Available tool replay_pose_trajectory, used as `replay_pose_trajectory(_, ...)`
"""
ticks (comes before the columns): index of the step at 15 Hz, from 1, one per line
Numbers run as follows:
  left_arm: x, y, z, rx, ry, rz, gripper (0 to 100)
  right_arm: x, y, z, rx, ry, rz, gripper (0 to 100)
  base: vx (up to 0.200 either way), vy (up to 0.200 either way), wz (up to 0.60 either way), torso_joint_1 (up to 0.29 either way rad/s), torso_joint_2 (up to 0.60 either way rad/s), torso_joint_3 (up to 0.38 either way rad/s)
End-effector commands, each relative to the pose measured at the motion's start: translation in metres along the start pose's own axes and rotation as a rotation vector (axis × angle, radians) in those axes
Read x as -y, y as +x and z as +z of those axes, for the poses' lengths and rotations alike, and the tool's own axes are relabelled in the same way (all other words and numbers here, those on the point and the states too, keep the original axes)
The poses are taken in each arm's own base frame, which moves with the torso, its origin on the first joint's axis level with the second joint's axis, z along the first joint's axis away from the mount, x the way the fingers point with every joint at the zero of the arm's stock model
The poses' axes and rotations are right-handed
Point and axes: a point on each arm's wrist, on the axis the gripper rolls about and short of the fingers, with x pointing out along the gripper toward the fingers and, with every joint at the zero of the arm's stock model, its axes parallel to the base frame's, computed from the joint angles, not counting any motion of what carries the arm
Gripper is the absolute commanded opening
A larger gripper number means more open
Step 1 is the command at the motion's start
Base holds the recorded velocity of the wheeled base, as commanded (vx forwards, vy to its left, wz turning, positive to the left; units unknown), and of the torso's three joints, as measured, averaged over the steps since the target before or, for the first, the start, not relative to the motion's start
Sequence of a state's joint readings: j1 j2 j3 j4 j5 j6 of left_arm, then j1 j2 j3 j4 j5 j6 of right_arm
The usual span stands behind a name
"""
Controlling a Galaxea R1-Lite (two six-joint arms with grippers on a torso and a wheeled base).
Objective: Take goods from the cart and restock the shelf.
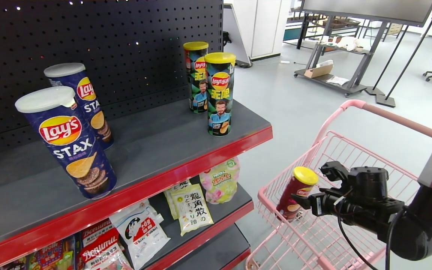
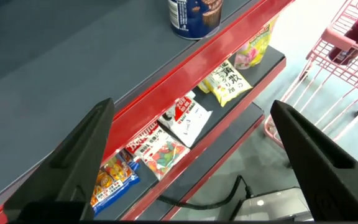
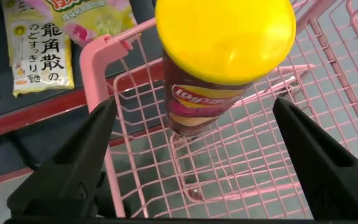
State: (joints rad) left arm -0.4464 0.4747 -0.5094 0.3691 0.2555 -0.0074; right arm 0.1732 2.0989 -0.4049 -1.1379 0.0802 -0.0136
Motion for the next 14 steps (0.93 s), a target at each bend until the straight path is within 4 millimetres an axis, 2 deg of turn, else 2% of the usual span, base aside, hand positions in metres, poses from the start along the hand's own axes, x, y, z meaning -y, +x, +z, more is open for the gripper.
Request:
replay_pose_trajectory(1, 0.001, 0.002, 0.001, -0.01, 0.002, -0.001, 100, 0.003, 0.012, -0.004, -0.016, 0.007, -0.005, 100, 0.0, 0.0, 0.0, 0.0, 0.0, 0.0)
replay_pose_trajectory(7, 0.0, 0.002, 0.002, -0.007, 0.001, 0.002, 100, 0.008, 0.04, 0.002, 0.021, 0.017, -0.014, 100, 0.0, 0.0, 0.0, 0.0, 0.0, 0.0)
replay_pose_trajectory(14, 0.001, 0.002, 0.002, -0.009, 0.002, 0.002, 100, 0.01, 0.059, 0.008, 0.052, 0.042, -0.034, 100, 0.0, 0.0, 0.0, 0.0, 0.0, 0.0)
